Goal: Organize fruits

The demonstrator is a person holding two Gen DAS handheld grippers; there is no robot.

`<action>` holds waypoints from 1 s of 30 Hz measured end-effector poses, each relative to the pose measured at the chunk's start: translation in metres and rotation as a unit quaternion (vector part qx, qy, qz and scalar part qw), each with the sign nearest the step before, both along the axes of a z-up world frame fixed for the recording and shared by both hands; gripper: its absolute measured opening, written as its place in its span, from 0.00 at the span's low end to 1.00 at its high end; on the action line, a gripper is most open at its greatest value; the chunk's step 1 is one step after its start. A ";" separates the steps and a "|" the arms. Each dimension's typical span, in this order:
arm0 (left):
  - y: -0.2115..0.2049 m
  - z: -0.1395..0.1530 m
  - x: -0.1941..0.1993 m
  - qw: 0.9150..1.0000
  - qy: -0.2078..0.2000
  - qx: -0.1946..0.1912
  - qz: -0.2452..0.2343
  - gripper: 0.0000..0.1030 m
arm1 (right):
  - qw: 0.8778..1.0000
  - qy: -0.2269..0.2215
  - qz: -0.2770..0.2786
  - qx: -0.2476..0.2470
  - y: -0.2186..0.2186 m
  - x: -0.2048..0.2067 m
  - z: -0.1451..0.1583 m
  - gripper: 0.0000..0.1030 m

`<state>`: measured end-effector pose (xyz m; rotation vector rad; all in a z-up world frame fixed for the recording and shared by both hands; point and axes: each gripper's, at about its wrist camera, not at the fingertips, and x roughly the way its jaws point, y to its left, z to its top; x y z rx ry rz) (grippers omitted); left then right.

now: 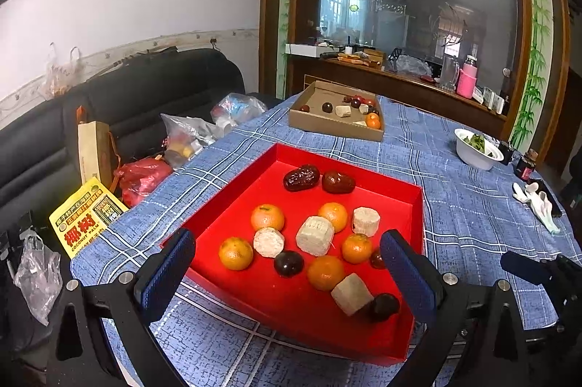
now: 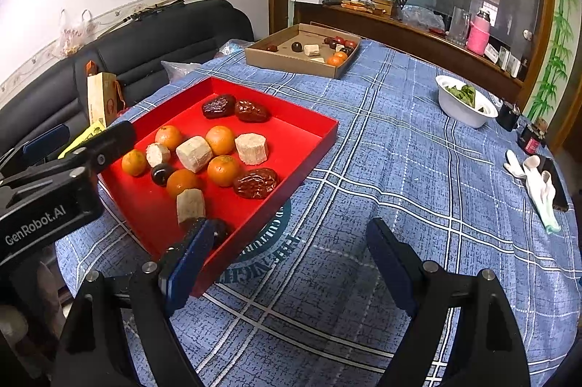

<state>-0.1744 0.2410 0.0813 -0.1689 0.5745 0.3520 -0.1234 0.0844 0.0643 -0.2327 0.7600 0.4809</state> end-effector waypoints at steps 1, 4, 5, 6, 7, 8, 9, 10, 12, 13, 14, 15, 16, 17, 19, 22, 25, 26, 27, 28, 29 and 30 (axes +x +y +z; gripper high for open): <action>0.000 0.000 -0.001 1.000 0.000 0.000 0.000 0.99 | 1.000 0.000 0.002 -0.002 0.002 0.000 0.000 0.82; 0.001 0.001 -0.002 1.000 -0.004 0.003 0.002 0.99 | 1.000 -0.004 0.007 -0.010 0.009 -0.003 0.001 0.82; 0.001 0.001 -0.003 1.000 -0.005 0.004 0.003 0.99 | 1.000 -0.007 0.008 -0.010 0.010 -0.004 0.002 0.82; 0.002 0.001 -0.003 1.000 -0.005 0.004 0.003 0.99 | 1.000 -0.010 0.009 -0.010 0.011 -0.006 0.003 0.82; 0.002 0.000 -0.004 1.000 -0.005 0.004 0.002 0.99 | 1.000 -0.014 0.009 -0.011 0.012 -0.008 0.004 0.82; 0.003 0.000 -0.004 1.000 -0.004 0.002 0.001 0.99 | 1.000 -0.018 0.010 -0.012 0.012 -0.010 0.005 0.83; 0.002 0.000 -0.003 1.000 -0.003 0.002 -0.001 0.99 | 1.000 -0.020 0.009 -0.014 0.013 -0.011 0.005 0.83; 0.002 -0.001 -0.003 1.000 0.000 0.003 -0.002 0.99 | 1.000 -0.021 0.010 -0.015 0.013 -0.010 0.005 0.83; 0.003 -0.002 -0.001 1.000 0.004 0.001 -0.007 0.99 | 1.000 -0.017 0.013 -0.019 0.016 -0.010 0.003 0.83; 0.004 -0.002 -0.001 1.000 0.007 -0.001 -0.008 0.99 | 1.000 -0.015 0.014 -0.021 0.017 -0.009 0.002 0.83; 0.004 -0.003 0.000 1.000 0.008 -0.002 -0.008 0.99 | 1.000 -0.014 0.015 -0.022 0.018 -0.009 0.001 0.83; 0.006 -0.003 0.001 1.000 0.010 -0.004 -0.008 0.99 | 1.000 -0.013 0.016 -0.022 0.019 -0.009 0.001 0.83; 0.006 -0.004 0.002 1.000 0.011 -0.005 -0.009 0.99 | 1.000 -0.014 0.017 -0.023 0.020 -0.009 0.001 0.83; 0.007 -0.005 0.003 1.000 0.013 -0.007 -0.009 0.99 | 0.999 -0.014 0.018 -0.023 0.021 -0.009 0.001 0.83; 0.008 -0.007 0.005 1.000 0.019 -0.014 -0.013 0.99 | 0.999 -0.014 0.017 -0.025 0.023 -0.009 0.000 0.83; 0.010 -0.012 0.008 0.999 0.029 -0.024 -0.015 0.99 | 0.999 -0.011 0.013 -0.028 0.023 -0.008 -0.001 0.83; 0.011 -0.015 0.009 0.999 0.032 -0.027 -0.016 0.99 | 0.999 -0.009 0.010 -0.029 0.022 -0.006 -0.002 0.83; 0.011 -0.016 0.010 0.999 0.033 -0.030 -0.018 0.99 | 0.999 -0.008 0.009 -0.029 0.022 -0.006 -0.003 0.83; 0.012 -0.016 0.010 0.999 0.035 -0.032 -0.019 0.99 | 0.999 -0.008 0.009 -0.029 0.022 -0.006 -0.003 0.83; 0.012 -0.017 0.011 0.999 0.037 -0.033 -0.020 0.99 | 0.999 -0.008 0.009 -0.030 0.022 -0.005 -0.003 0.83; 0.012 -0.018 0.011 0.998 0.038 -0.035 -0.021 0.99 | 0.999 -0.008 0.009 -0.030 0.022 -0.005 -0.003 0.83; 0.013 -0.019 0.011 0.998 0.039 -0.035 -0.021 0.99 | 0.999 -0.008 0.009 -0.030 0.022 -0.006 -0.003 0.83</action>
